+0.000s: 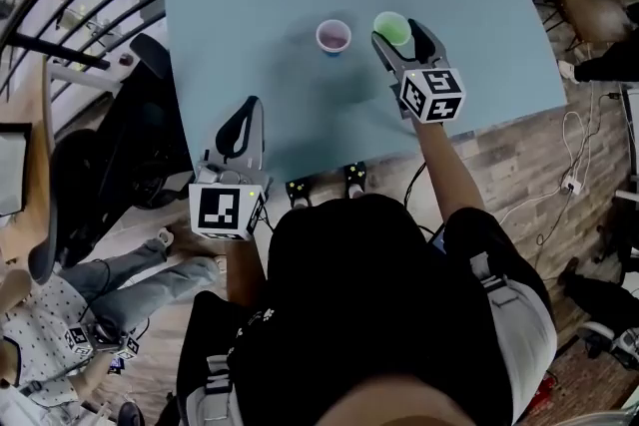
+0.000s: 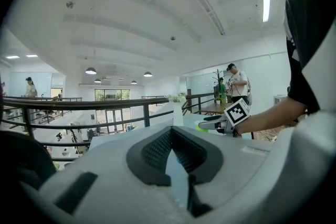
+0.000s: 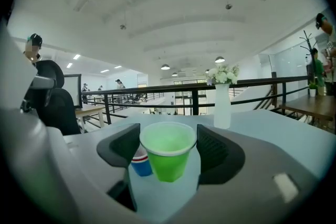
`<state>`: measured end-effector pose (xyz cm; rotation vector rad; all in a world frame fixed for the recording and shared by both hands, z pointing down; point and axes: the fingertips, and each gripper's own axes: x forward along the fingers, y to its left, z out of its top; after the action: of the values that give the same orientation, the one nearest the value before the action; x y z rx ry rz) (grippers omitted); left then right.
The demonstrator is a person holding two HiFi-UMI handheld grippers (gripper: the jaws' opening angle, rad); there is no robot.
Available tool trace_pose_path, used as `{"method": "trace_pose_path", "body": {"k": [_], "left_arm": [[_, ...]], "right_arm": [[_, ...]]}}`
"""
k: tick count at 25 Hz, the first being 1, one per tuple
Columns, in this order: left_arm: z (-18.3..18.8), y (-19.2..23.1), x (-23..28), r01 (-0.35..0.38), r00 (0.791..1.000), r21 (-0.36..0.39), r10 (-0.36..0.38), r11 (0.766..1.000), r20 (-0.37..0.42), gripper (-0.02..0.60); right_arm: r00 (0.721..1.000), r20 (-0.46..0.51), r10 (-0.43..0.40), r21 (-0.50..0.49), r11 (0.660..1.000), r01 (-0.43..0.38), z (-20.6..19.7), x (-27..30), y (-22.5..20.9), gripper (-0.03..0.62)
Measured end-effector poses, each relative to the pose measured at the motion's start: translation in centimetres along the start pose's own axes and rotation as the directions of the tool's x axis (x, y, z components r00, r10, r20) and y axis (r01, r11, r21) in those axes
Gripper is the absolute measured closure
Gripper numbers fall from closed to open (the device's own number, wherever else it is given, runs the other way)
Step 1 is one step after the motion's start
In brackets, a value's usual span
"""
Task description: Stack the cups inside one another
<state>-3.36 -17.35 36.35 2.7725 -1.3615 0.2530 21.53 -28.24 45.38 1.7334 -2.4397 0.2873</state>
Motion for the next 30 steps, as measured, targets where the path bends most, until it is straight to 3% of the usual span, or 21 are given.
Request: {"method": "trace_pose_path", "body": {"k": [14, 30], "left_arm": [[0.1, 1.9, -2.0, -0.107, 0.994, -0.010, 0.107, 0.994, -0.004, 0.597], [0.3, 3.6, -2.9, -0.192, 0.981, -0.003, 0.192, 0.981, -0.021, 0.597]], "right_arm": [[0.986, 0.021, 0.168, -0.036, 0.985, -0.167, 2.1, 4.2, 5.4, 0.253], [0.969, -0.096, 0.228, -0.083, 0.968, -0.236, -1.8, 7.4, 7.0, 0.253]]}}
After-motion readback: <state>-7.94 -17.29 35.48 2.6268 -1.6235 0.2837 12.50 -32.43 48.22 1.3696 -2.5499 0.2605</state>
